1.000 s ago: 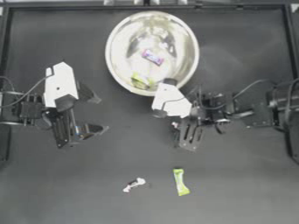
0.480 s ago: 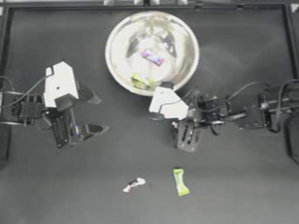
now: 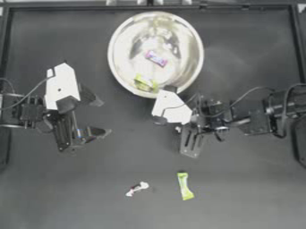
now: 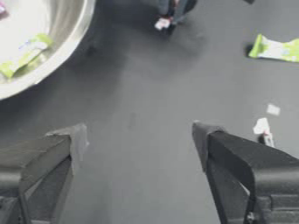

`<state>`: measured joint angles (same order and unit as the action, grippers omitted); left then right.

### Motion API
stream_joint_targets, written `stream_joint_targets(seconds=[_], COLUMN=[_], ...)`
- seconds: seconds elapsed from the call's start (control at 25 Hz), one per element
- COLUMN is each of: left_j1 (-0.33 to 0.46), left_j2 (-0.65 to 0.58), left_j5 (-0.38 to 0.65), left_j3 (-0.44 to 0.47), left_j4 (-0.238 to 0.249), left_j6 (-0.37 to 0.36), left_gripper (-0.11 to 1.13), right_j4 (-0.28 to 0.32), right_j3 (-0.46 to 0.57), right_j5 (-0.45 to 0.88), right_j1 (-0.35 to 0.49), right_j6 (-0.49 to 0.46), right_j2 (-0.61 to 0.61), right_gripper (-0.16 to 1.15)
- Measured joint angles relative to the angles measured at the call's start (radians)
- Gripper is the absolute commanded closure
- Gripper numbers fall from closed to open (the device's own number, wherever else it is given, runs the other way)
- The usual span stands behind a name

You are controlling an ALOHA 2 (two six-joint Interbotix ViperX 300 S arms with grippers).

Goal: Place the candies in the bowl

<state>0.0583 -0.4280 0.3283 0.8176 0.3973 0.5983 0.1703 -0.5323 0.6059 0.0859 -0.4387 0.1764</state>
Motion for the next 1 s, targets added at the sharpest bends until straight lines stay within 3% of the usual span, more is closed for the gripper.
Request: stream_joint_targets(seconds=[0.32, 0.6, 0.8, 1.0], left_j1=[0.0, 0.0, -0.002, -0.002], left_j2=[0.0, 0.0, 0.0, 0.0], left_j5=[0.0, 0.0, 0.0, 0.0], left_j3=[0.014, 0.015, 0.017, 0.018], left_j4=[-0.002, -0.003, -0.003, -0.003], left_j6=[0.0, 0.002, 0.0, 0.0], left_gripper=[0.0, 0.0, 0.0, 0.0], right_j4=[-0.002, 0.026, 0.097, 0.152], right_j3=[0.021, 0.086, 0.137, 0.181], right_j5=[0.061, 0.106, 0.104, 0.028], right_j1=[-0.006, 0.002, 0.058, 0.172], right_j6=[-0.006, -0.006, -0.008, -0.025], right_j2=[-0.029, -0.167, -0.204, -0.201], right_gripper=[0.55, 0.55, 0.55, 0.55])
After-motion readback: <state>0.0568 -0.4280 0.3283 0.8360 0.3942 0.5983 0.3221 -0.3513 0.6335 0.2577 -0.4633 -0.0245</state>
